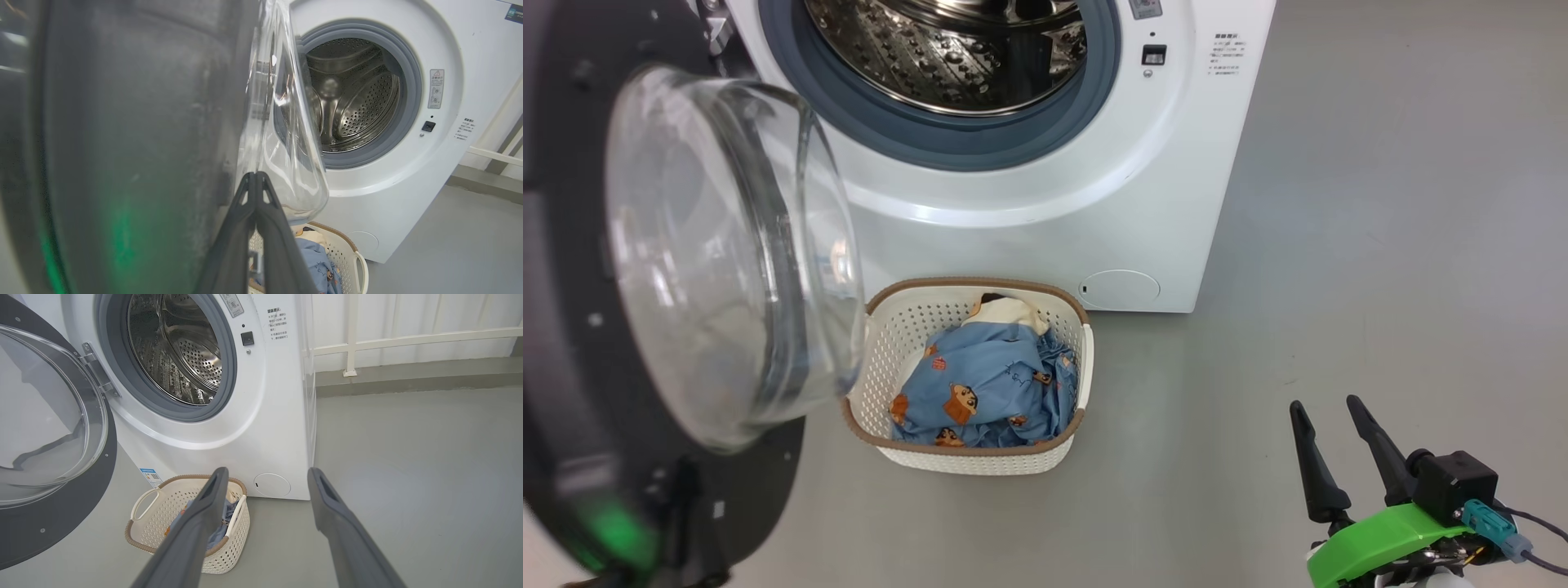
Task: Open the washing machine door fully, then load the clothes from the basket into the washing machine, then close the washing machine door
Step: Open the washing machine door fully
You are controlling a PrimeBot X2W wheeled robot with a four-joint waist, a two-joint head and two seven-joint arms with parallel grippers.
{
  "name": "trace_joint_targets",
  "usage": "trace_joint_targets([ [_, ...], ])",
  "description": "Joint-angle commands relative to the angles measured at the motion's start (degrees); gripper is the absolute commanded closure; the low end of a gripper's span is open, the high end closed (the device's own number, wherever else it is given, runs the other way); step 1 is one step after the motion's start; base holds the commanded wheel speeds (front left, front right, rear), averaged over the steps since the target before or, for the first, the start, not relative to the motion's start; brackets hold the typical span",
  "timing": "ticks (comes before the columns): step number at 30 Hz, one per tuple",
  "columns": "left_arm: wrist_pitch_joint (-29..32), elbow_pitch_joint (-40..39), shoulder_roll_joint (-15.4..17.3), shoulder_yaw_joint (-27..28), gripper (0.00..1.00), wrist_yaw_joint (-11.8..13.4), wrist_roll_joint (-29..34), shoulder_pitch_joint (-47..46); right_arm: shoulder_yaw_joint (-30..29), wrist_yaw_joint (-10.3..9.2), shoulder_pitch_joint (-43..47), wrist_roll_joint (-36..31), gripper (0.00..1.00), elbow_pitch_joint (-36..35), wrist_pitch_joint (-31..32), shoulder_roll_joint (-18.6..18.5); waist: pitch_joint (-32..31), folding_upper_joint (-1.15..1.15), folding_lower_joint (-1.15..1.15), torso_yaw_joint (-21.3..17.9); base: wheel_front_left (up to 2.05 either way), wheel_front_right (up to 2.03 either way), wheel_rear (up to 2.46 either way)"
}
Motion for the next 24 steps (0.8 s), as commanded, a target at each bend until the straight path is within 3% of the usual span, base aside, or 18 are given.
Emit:
trace_joint_targets([
  [1,-0.31,-1.56,1.17,4.24,1.00,1.43,-0.71,-0.74,1.90,0.17,0.02,1.08,0.00,-1.16,-0.69,-0.10,-0.01,0.00,0.00,-0.12,0.00,0.00,0.00],
  [8,-0.31,0.42,1.17,11.51,1.00,1.80,-3.23,-3.23,2.00,0.17,-0.01,0.96,0.00,-1.20,-0.69,-0.10,0.45,0.00,0.00,-0.82,0.00,0.00,0.00],
  [17,-0.31,6.66,1.23,20.86,1.00,-0.55,-2.18,-8.68,1.82,0.17,-0.64,0.55,0.00,-1.31,-0.69,-0.10,2.31,0.00,0.00,-1.89,0.00,0.00,0.00],
  [24,-0.31,10.84,1.19,28.17,1.00,-1.00,-3.68,-13.28,1.37,0.17,-1.29,0.04,0.00,-1.54,-0.69,-0.10,3.90,0.00,0.00,-2.26,0.00,0.00,0.00],
])
